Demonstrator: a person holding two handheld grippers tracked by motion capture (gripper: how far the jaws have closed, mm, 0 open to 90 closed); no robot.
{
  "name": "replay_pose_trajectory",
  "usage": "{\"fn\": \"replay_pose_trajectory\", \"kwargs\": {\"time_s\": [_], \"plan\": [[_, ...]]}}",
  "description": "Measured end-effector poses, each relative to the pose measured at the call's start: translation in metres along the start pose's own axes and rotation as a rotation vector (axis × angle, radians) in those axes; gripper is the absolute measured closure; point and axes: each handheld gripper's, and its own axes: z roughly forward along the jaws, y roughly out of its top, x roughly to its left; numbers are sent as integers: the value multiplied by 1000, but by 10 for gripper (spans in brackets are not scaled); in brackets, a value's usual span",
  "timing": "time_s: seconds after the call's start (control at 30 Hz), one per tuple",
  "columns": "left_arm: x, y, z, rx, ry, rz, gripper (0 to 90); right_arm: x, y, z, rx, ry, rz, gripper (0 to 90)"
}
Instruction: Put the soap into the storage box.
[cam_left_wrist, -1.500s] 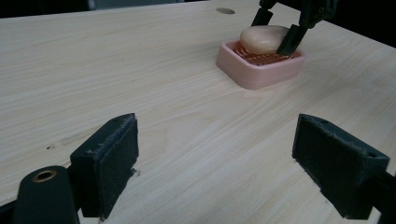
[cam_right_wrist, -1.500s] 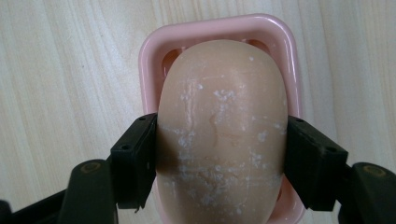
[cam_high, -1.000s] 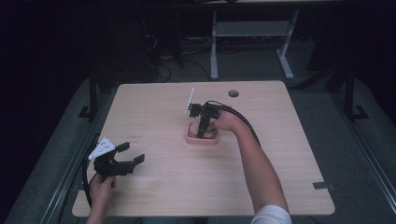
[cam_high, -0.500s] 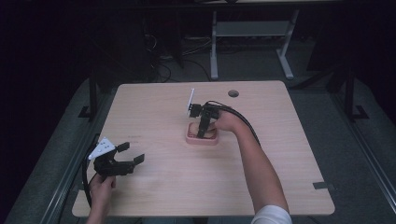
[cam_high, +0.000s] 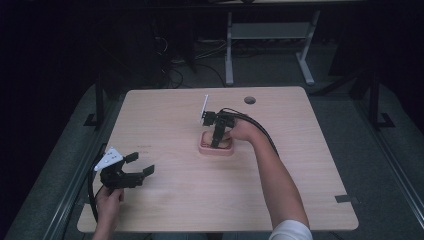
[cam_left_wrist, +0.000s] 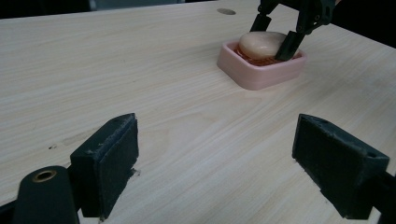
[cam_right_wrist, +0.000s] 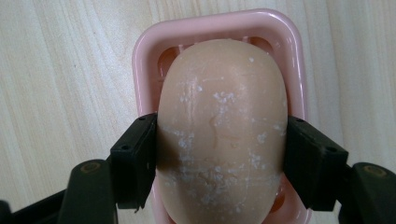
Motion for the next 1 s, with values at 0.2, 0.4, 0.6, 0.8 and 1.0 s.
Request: {"fn": "replay_pose_trajectory", "kwargs": {"time_s": [0.2,0.4,0.6,0.8,1.0], "plan": [[0,0,0,-1,1,0,143,0,-1,0,0,8,13,317],[0,0,0,2,-1,4,143,-1,-3,-3,-27,11,27,314],[0,0,0,2,0,1,143,0,-11,-13,-77,11,48,283],[-2,0,1,2,-5,1,142,1,-21,-19,-89,11,71,271],[-2,0,2,6,-4,7,142,2,-36,-25,-119,9,92,269]]}}
